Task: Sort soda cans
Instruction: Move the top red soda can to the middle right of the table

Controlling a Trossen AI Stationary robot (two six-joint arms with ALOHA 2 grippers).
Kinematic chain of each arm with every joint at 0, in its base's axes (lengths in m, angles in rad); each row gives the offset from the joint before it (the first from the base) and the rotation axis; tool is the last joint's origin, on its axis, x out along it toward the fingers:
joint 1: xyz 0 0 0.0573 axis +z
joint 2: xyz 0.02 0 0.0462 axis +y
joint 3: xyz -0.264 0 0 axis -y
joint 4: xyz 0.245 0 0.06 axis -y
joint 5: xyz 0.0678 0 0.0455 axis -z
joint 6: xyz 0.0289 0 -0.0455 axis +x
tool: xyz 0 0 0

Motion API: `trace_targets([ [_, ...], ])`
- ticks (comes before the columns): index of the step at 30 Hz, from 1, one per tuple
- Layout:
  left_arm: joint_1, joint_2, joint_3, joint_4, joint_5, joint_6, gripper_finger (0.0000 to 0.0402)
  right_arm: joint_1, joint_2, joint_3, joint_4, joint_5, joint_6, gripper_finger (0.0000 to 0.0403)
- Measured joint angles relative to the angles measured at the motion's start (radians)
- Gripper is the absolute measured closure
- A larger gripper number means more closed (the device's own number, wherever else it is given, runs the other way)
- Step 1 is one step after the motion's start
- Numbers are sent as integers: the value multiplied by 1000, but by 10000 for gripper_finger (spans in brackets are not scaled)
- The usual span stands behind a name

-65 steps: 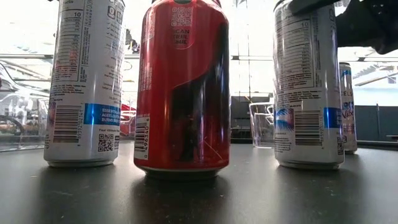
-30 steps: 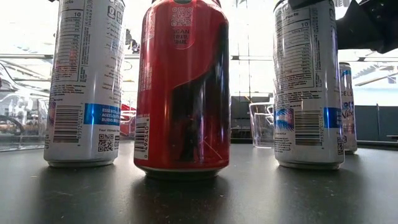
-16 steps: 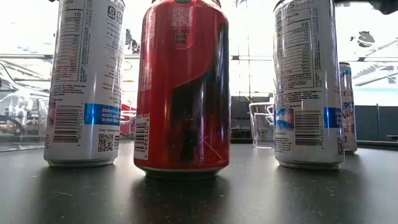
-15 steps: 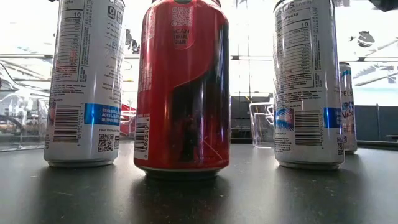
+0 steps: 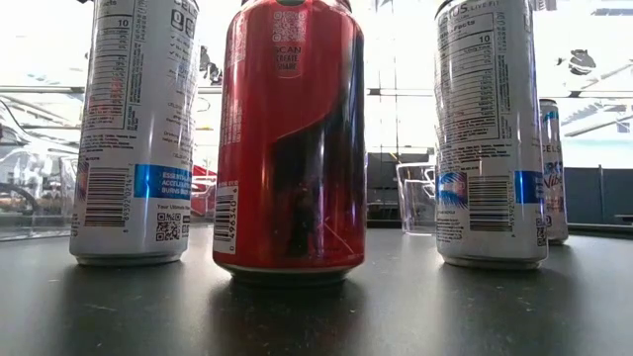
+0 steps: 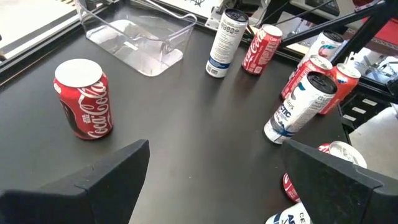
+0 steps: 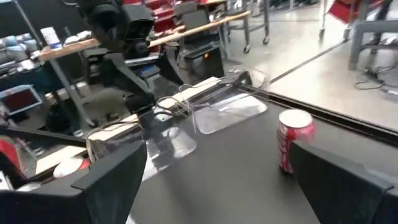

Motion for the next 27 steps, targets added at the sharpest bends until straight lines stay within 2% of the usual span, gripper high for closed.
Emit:
trace_targets([
  [3, 0, 0, 0, 0, 0, 0, 28, -137, -4, 1, 118, -221, -130, 18],
  [5, 0, 0, 0, -1, 0, 0, 28, -225, -3, 25, 131, -335, -178, 18],
  [9, 0, 0, 0, -2, 0, -1, 28, -395, 22, 132, 29, -494, -194, 18],
  [12, 0, 0, 0, -2, 7, -1, 28, -497, 76, 272, -109, -607, -194, 18],
  [20, 0, 0, 0, -2, 7, -1, 28, -680, 321, 698, -612, -746, -126, 19],
  [27, 0, 0, 0, -2, 8, 0, 28, -760, 542, 919, -873, -846, -83, 19],
])
